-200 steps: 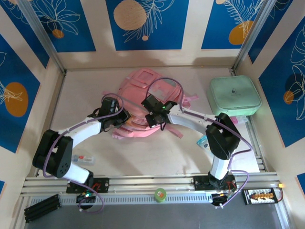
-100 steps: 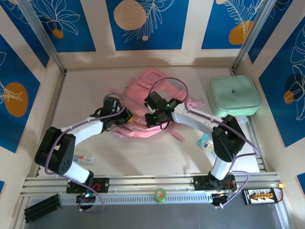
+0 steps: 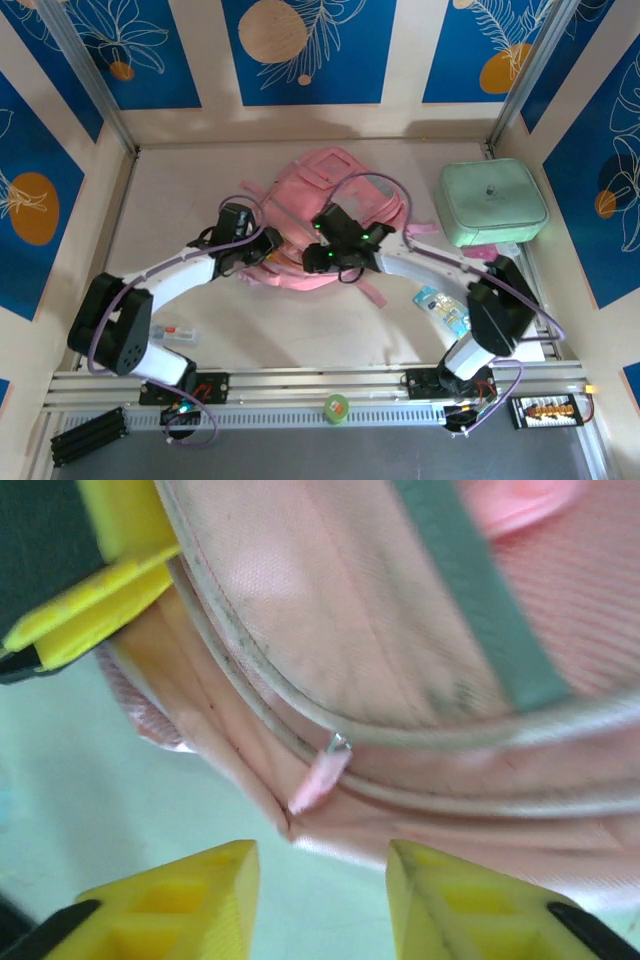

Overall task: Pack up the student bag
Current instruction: Unzip the student bag at the center of the table.

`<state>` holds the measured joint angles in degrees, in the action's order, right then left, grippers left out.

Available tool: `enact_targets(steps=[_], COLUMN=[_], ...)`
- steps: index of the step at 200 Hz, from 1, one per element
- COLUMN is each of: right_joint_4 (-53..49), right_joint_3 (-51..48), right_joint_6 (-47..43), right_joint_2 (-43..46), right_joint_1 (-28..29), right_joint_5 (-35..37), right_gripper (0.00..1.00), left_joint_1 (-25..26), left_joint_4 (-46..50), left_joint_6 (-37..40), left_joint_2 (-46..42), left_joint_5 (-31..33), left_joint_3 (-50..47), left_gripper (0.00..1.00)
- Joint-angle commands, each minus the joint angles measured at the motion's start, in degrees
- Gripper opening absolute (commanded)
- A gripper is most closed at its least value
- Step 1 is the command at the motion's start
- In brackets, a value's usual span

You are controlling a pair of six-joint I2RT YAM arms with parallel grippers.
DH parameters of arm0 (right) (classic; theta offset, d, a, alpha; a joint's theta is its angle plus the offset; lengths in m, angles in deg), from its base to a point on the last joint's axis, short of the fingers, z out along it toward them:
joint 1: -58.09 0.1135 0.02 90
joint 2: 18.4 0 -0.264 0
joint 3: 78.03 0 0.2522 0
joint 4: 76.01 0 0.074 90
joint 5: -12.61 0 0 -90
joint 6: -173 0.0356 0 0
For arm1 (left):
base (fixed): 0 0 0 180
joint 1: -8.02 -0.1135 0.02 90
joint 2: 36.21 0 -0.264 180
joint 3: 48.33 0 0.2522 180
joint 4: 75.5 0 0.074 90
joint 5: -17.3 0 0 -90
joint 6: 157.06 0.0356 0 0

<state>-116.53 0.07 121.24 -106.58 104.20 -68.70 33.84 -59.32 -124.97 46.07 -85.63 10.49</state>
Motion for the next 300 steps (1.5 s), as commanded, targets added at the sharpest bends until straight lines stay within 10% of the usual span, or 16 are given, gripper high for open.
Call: enact_targets(steps=[1, 96, 134, 300], right_joint_4=[6.8, 11.6, 7.8, 10.4], right_joint_3=[-3.9, -5.4, -5.6, -8.7], right_joint_6=[5.6, 20.1, 23.2, 23.8], right_joint_2=[5.8, 2.2, 1.2, 4.3], right_joint_1=[-4.7, -17.0, -16.7, -16.8], right_joint_5=[-4.6, -16.9, -10.6, -10.1], right_gripper=[0.45, 0.49, 0.42, 0.4], left_joint_1=[2.3, 16.9, 20.6, 22.0], left_joint_4=[10.0, 17.8, 18.9, 21.9], left_joint_6=[10.7, 28.7, 30.1, 27.9], left_joint_2=[-5.5, -4.0, 1.1, 11.1], left_joint_5=[5.3, 13.1, 15.6, 21.7], left_joint_3=[2.7, 10.9, 14.2, 19.5], left_gripper=[0.41, 0.45, 0.4, 0.22])
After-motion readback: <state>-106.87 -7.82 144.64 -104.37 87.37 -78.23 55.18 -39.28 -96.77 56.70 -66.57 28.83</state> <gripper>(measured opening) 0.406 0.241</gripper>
